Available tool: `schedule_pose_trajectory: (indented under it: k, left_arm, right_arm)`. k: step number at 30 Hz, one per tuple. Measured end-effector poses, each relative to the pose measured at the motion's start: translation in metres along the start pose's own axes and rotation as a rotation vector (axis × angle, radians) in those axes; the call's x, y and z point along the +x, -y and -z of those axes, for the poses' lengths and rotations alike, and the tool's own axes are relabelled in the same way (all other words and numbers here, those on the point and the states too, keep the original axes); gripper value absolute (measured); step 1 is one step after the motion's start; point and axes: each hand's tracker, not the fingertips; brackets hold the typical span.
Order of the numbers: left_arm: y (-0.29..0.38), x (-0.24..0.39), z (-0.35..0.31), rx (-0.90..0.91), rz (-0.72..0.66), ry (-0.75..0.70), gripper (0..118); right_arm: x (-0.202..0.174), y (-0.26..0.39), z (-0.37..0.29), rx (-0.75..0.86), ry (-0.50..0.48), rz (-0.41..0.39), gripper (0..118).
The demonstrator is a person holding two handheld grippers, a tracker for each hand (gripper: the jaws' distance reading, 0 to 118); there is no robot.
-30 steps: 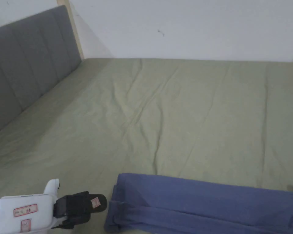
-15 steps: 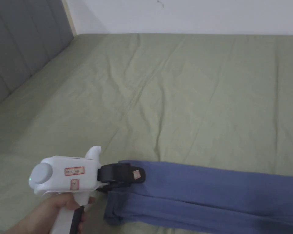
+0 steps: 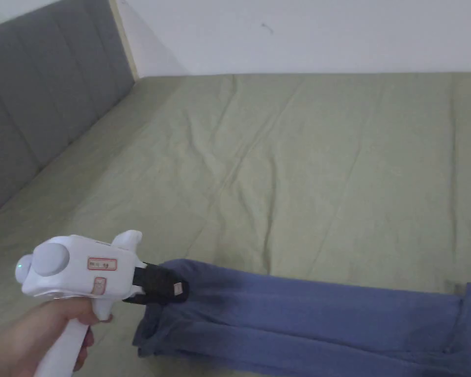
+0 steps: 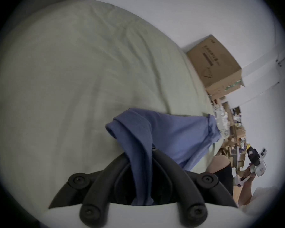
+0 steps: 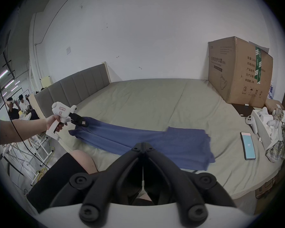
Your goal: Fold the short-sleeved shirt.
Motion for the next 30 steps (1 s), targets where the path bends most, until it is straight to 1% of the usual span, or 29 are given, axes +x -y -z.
schedule_pose_trajectory:
  k: [1,2,4,5,6,8,10,12,14,16,18,20,21,23,27,28,29,30]
  left_arm:
    - [0.003,0.024,-0.016,0.002,0.006,-0.081,4]
    - [0.002,0.022,-0.027,0.006,0.014,-0.153,4]
    - [0.0,0.017,-0.051,-0.017,-0.068,-0.231,4]
    - [-0.017,-0.015,-0.058,-0.031,-0.107,-0.254,4]
    - [-0.02,-0.015,-0.068,-0.042,-0.123,-0.271,4]
    - [-0.027,-0.001,-0.084,-0.043,-0.066,-0.308,4]
    - [-0.025,0.026,-0.088,-0.053,-0.049,-0.27,4]
    - [-0.034,0.054,-0.086,-0.078,-0.043,-0.266,4]
    - [-0.037,0.089,-0.074,-0.109,-0.029,-0.271,4]
    - [-0.044,0.127,-0.057,-0.151,0.009,-0.239,4]
    - [-0.048,0.154,-0.034,-0.181,0.064,-0.208,4]
    - [-0.053,0.185,-0.008,-0.195,0.153,-0.224,4]
    - [-0.041,0.211,0.011,-0.223,0.169,-0.223,4]
    - [-0.041,0.231,0.044,-0.284,0.174,-0.199,4]
    - [-0.031,0.264,0.109,-0.337,0.19,-0.222,5]
    - [-0.029,0.268,0.122,-0.344,0.192,-0.222,12]
    - [-0.026,0.274,0.133,-0.347,0.197,-0.224,30]
    - [-0.025,0.278,0.138,-0.349,0.201,-0.221,58]
  right_arm:
    - [-0.001,0.0,-0.002,0.006,0.001,0.0,0]
    - [-0.003,0.0,-0.004,0.012,0.001,-0.003,0]
    - [-0.003,0.001,-0.009,0.022,-0.003,-0.006,0]
    - [-0.003,0.002,-0.012,0.026,-0.005,-0.007,0]
    - [-0.004,0.002,-0.015,0.03,-0.007,-0.006,0]
    - [-0.002,0.003,-0.02,0.039,-0.01,-0.006,0]
    - [-0.002,0.004,-0.021,0.043,-0.014,0.006,0]
    - [0.0,0.004,-0.023,0.044,-0.02,0.018,0]
    - [0.0,0.004,-0.025,0.051,-0.027,0.02,0]
    - [0.0,0.005,-0.03,0.071,-0.04,0.016,0]
    - [0.003,0.008,-0.037,0.092,-0.05,0.012,0]
    - [0.008,0.011,-0.043,0.109,-0.05,0.019,0]
    - [0.011,0.013,-0.046,0.113,-0.054,0.027,0]
    - [0.019,0.017,-0.053,0.119,-0.055,0.041,0]
    - [0.035,0.023,-0.065,0.118,-0.021,0.05,0]
    - [0.039,0.025,-0.067,0.117,-0.011,0.048,0]
    - [0.042,0.026,-0.068,0.119,0.001,0.049,0]
    - [0.046,0.028,-0.069,0.118,0.008,0.052,0]
